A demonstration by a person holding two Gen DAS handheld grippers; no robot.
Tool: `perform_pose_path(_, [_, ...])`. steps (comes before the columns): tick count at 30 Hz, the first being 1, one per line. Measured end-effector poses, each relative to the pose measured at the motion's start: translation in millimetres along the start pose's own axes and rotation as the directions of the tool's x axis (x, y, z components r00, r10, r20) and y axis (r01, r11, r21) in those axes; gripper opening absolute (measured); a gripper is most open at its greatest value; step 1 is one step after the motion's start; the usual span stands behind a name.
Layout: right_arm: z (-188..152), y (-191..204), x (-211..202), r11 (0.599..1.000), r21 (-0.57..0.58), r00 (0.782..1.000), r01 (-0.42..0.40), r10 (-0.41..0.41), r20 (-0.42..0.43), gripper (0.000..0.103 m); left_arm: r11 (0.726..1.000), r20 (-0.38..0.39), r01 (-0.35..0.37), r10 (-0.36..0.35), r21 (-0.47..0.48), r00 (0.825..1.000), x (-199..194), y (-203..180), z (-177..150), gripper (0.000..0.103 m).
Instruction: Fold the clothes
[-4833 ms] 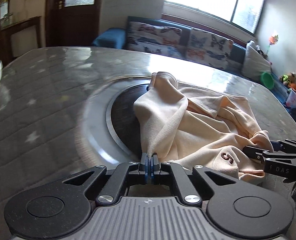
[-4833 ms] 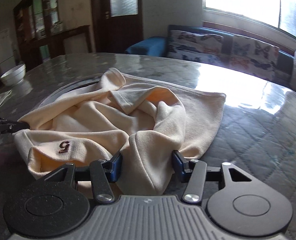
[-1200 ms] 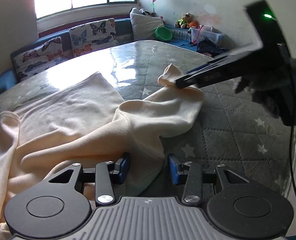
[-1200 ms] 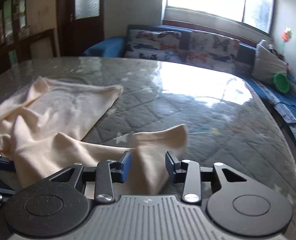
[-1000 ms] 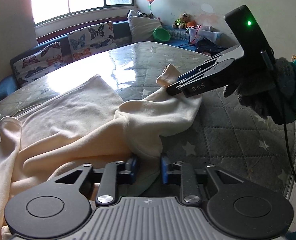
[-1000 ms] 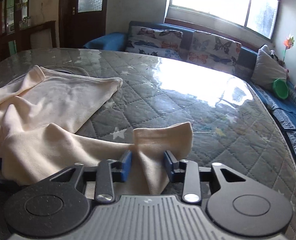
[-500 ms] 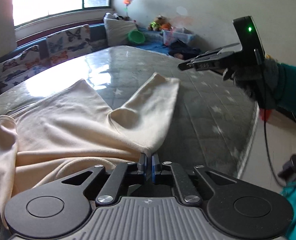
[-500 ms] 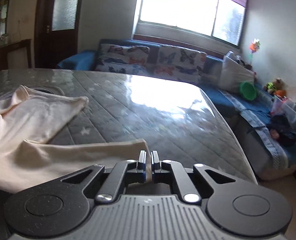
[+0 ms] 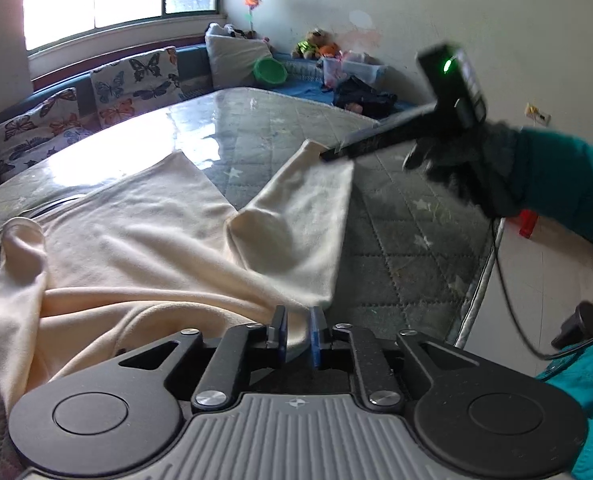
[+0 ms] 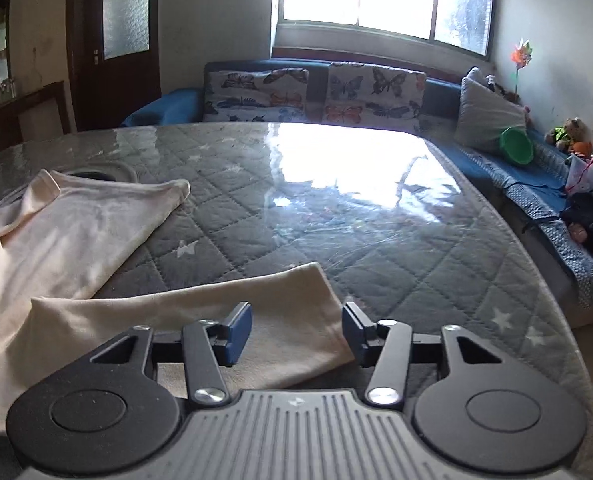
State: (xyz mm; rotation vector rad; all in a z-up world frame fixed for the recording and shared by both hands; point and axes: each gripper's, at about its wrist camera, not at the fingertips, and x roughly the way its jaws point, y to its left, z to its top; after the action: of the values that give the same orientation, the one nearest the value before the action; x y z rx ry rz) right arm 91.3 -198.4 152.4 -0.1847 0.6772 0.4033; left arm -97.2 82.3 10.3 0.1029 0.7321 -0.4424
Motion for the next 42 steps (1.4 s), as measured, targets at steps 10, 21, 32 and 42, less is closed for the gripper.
perform_pose_path(10, [-1.1,8.4,4.6,1.000,-0.011,1.000,0.011,-0.012,-0.009,0.072,0.926,0.041,-0.313,0.329,-0.212,0.943,-15.1,90.3,26.1,0.034])
perform_pose_path(21, [30.5,82.7,0.2,0.970,-0.135,0.977,-0.204,0.210,0.028,0.094,0.900,0.015,-0.331,0.350,-0.284,0.937,42.8,150.6,58.2,0.028])
perform_pose_path(32, [35.5,152.6,22.9,0.896,-0.214,0.919,-0.390,0.393,-0.029,0.096,0.828,-0.051,-0.440,0.452,-0.349,0.891,79.5,210.2,61.3,0.033])
perform_pose_path(42, [26.0,159.0,40.5,0.883,-0.190,0.903,-0.429,0.424,-0.070,0.098,0.816,-0.081,-0.457,0.460,-0.354,0.884,97.1,227.1,58.7,0.040])
